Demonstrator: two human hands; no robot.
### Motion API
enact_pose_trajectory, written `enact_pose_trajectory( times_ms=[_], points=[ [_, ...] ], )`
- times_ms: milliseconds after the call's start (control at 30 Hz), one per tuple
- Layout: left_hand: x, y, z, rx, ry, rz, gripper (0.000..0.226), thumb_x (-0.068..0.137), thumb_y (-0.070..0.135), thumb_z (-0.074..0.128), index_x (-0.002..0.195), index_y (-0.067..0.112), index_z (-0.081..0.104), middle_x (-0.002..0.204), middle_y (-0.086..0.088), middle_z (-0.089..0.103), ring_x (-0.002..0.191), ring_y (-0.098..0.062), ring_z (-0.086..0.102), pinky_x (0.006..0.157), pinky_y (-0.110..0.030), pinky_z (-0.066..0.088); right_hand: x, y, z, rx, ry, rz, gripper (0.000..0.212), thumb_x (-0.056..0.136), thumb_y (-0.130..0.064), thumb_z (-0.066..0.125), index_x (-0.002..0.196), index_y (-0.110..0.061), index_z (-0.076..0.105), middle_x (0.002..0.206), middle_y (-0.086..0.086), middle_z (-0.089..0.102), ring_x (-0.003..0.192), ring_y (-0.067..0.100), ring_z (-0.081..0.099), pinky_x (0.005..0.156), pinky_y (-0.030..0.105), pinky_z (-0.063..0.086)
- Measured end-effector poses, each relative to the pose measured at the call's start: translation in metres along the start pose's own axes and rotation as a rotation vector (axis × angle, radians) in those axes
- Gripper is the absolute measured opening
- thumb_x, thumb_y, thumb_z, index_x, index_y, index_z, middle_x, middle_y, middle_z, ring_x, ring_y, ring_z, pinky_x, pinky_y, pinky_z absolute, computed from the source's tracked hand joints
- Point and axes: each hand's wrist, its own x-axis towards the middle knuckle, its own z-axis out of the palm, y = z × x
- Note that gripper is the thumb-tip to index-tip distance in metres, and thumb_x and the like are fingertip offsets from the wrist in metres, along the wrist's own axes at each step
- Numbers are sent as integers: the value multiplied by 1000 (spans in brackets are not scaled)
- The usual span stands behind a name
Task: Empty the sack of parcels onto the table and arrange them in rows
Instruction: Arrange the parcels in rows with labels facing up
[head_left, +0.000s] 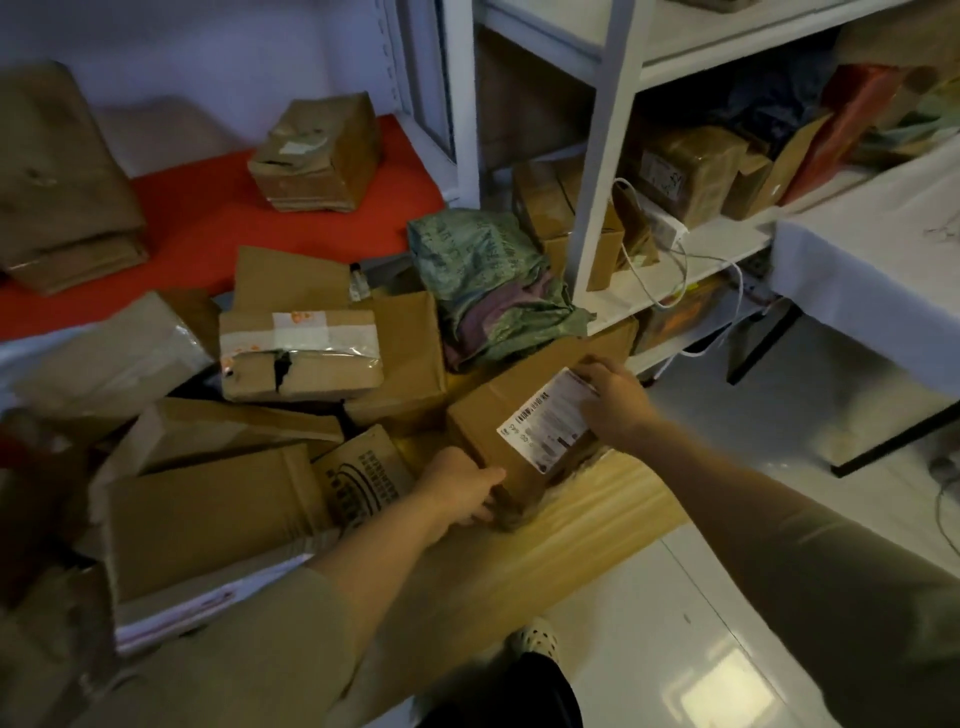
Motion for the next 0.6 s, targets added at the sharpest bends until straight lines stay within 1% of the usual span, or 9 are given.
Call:
enact_pose_trajectory(
  times_ms=[67, 100, 200, 267, 300, 367, 400, 500, 600],
  points=[
    [-11, 1, -11, 28, 18, 61, 14, 98, 26, 58, 105, 15, 63, 96, -5, 69, 87, -21, 70, 86, -43, 59, 12, -13, -2, -126, 6, -61, 58, 87, -9, 55, 144, -15, 46, 154, 10, 32, 141, 34, 32, 117, 46, 27],
    [-15, 2, -20, 34, 91, 115, 13, 97, 26, 58, 104, 17, 64, 96, -4, 69, 87, -20, 70, 86, -43, 58, 15, -24, -3, -144, 57, -88, 58, 87, -10, 56, 144, -15, 45, 153, 12, 35, 140, 36, 33, 116, 46, 28],
    [-31, 3, -59, 46, 476, 325, 14, 93, 35, 62, 100, 22, 64, 91, 5, 67, 87, -13, 66, 82, -41, 58, 19, -75, -4, 5, 240, -218, 63, 89, -32, 64, 146, -13, 42, 150, 14, 39, 138, 36, 36, 113, 49, 31],
    [-46, -4, -91, 113, 757, 498, 25, 88, 43, 62, 104, 24, 61, 95, 7, 64, 90, -12, 63, 79, -39, 57, 18, -120, -3, 98, 217, -339, 85, 84, -55, 68, 150, -16, 33, 154, 12, 34, 143, 32, 30, 115, 52, 29],
    [-53, -12, -107, 193, 900, 546, 33, 85, 46, 63, 109, 24, 58, 102, 6, 63, 96, -15, 61, 82, -38, 55, 17, -142, -1, 130, 170, -400, 97, 79, -63, 69, 153, -18, 27, 157, 10, 29, 146, 30, 24, 117, 53, 25],
    [-67, -33, -138, 354, 1106, 486, 54, 77, 47, 72, 122, 21, 55, 116, -2, 57, 110, -23, 53, 93, -37, 46, 15, -186, 3, 122, 52, -522, 117, 67, -74, 70, 156, -27, 12, 163, 4, 14, 150, 26, 12, 120, 56, 14],
    [-73, -45, -151, 411, 1139, 397, 67, 74, 48, 76, 130, 20, 51, 125, -4, 53, 117, -26, 49, 98, -39, 40, 13, -206, 7, 75, 1, -586, 124, 63, -78, 70, 156, -30, 6, 164, 0, 8, 151, 25, 7, 120, 57, 10],
    [-90, -85, -179, 495, 1101, 169, 104, 68, 64, 75, 152, 25, 27, 154, -6, 28, 141, -31, 26, 114, -49, 23, 5, -255, 25, -156, -7, -793, 131, 59, -82, 69, 156, -32, -3, 165, 1, 2, 152, 27, 3, 120, 61, 5],
    [-103, -127, -192, 536, 1041, -1, 116, 67, 76, 67, 157, 29, 10, 164, -4, 6, 150, -30, 5, 120, -52, 7, -13, -292, 47, -264, 139, -1063, 116, 73, -70, 69, 158, -23, 7, 165, 7, 10, 152, 27, 7, 122, 55, 2]
  ],
)
